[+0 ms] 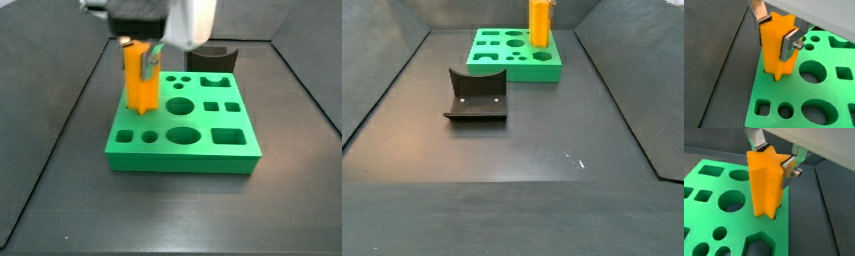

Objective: Insert the star object.

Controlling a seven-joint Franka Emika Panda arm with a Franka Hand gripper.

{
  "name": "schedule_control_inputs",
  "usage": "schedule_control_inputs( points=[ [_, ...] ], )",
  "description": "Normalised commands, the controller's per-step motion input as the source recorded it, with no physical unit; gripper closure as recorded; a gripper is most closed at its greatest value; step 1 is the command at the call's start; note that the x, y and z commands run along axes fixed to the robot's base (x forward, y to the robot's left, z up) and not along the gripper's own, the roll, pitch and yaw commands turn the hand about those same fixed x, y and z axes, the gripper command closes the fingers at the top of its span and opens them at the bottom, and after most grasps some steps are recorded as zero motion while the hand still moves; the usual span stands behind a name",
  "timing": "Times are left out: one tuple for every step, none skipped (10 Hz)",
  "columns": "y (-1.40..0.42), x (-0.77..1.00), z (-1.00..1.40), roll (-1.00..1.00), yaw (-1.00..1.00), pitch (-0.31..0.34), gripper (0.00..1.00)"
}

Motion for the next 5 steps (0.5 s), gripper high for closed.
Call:
schedule_control_inputs(
  points=[
    [-0.02,-0.38,-0.25,-0.02,-0.16,-0.051,1.00],
    [-0.04,-0.43,-0.30,0.00,0.00,-0.099,1.00],
    [-0.05,-0.38,-0.15,0.00,0.00,-0.107,1.00],
    [0.00,-0.08,0.00,-0.01,0.00,-0.066,1.00],
    [0.00,0.00,0.00,0.00,0.00,0.000,1.00]
  ],
)
